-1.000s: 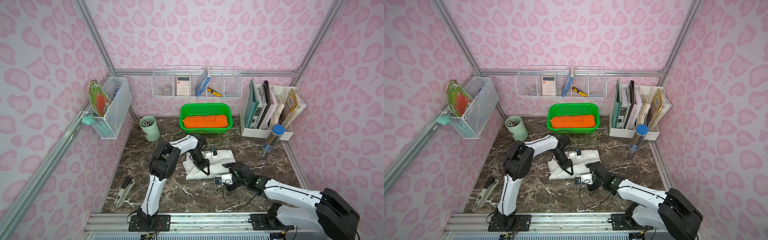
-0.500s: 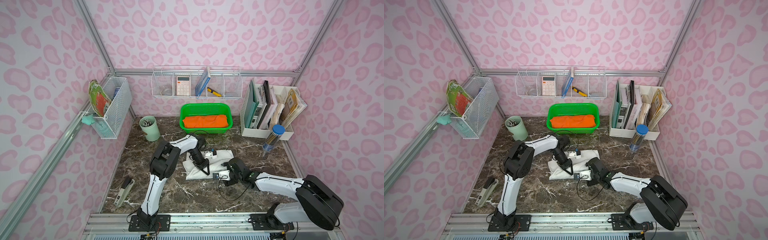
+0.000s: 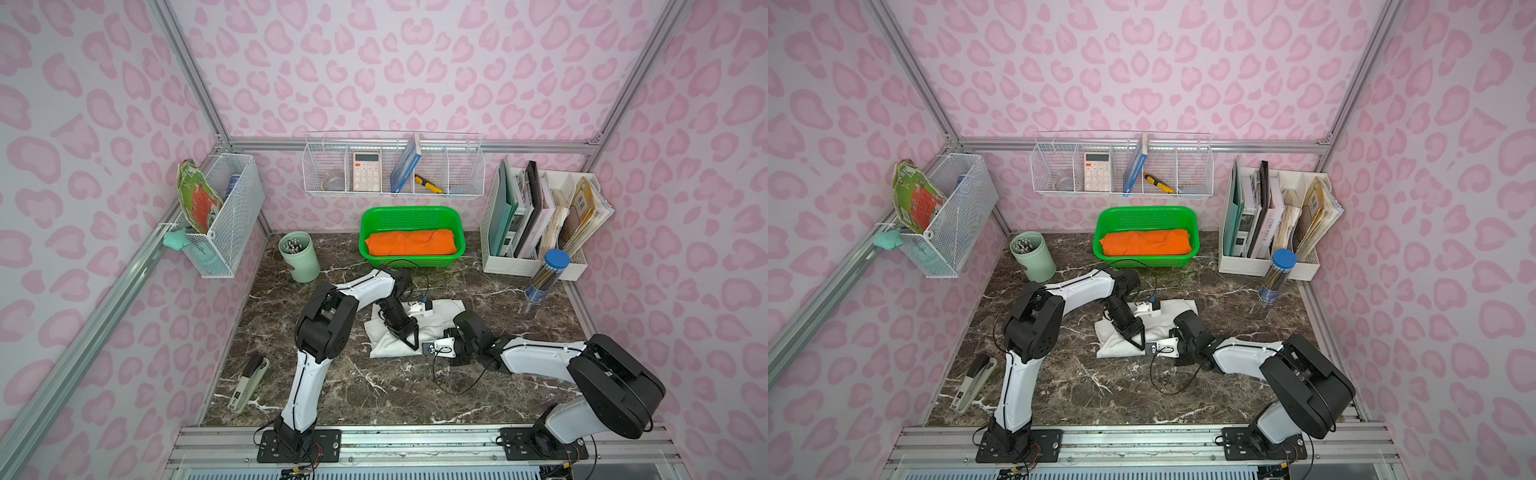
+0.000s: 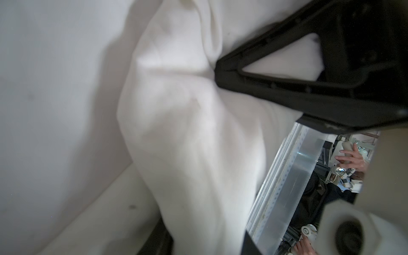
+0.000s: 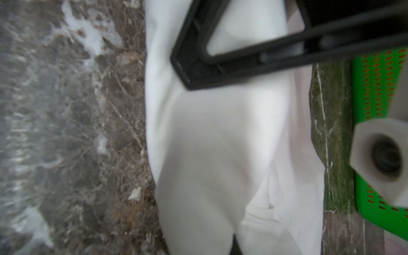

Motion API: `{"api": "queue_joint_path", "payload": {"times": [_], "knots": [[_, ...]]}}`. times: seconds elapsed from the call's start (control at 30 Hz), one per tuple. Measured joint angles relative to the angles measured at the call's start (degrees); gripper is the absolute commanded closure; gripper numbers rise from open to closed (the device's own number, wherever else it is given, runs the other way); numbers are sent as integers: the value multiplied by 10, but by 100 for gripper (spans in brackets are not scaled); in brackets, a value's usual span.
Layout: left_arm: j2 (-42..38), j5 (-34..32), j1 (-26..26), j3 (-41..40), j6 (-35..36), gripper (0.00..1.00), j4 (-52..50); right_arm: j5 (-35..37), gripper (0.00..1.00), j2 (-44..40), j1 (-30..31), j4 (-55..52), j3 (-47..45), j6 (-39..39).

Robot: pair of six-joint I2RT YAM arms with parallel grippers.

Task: Roll up the shorts
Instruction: Roll the shorts at the center of the board.

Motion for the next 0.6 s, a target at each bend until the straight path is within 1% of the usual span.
{"api": "queue_joint_path", "payload": {"times": [0.03,0.1,0.17,0.2,0.23,0.27,0.47,0.6], "knots": [[-16,-7,0,-15,-9,36,14,-3,100,-3,-2,-7,1,0],[-50,-22,0,-44,-14,26,42,-12,100,-13,-9,-21,2,0],[-81,-38,1,-66,-26,20,64,-23,100,-23,-18,-38,5,3],[-98,-44,1,-80,-31,16,80,-28,100,-28,-24,-52,9,4],[-116,-53,1,-93,-39,4,92,-33,100,-31,-30,-65,14,6],[-132,-61,1,-103,-42,1,102,-39,100,-33,-36,-79,21,8],[-251,-103,3,-141,-68,1,139,-90,100,-22,-69,-181,74,22],[-353,-129,4,-176,-68,1,163,-140,100,11,-103,-246,122,43]]}}
